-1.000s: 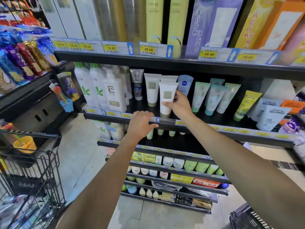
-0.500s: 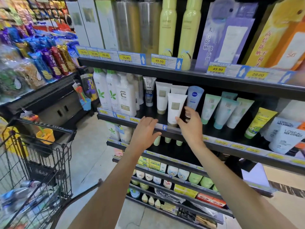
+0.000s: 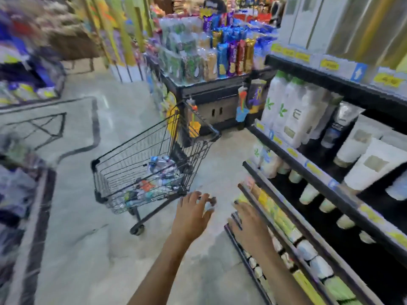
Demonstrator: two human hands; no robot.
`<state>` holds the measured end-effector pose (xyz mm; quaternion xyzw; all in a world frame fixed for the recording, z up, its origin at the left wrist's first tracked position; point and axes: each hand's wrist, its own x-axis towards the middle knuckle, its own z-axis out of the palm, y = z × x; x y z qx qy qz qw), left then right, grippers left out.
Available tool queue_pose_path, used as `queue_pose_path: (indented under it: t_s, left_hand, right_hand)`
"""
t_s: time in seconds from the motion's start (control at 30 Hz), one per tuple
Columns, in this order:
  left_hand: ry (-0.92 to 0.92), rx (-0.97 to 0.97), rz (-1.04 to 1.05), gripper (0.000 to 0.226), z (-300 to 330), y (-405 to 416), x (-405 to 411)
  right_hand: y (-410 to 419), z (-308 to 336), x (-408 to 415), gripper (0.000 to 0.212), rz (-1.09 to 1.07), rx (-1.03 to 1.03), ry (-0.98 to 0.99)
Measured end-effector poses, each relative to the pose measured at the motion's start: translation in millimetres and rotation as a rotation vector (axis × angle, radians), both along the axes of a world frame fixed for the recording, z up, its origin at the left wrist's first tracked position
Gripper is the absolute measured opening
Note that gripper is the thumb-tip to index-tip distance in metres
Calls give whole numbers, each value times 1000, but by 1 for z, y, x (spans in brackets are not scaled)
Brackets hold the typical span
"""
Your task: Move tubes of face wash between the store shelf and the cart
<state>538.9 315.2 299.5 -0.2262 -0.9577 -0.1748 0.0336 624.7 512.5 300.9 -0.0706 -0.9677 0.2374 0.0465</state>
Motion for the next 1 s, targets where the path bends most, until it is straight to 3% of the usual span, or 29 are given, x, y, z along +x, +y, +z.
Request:
queue_pose_path:
  t_s: [0.33, 0.47, 0.7, 1.0]
  left_hand:
    - [-145, -93, 527, 55, -45, -174, 69]
    - [-181, -30, 625, 64, -62, -213, 73]
    - [-237, 13, 618, 52, -72, -249, 18]
    - [-256, -25, 479, 48, -70, -254, -117]
  right_hand:
    - [-150, -50, -36, 63, 454, 52, -131]
    - [-188, -59, -58, 53, 525, 61, -182]
    - [-218, -69, -110, 47, 514, 51, -242]
    - [-215, -76, -198, 43, 372, 7, -295]
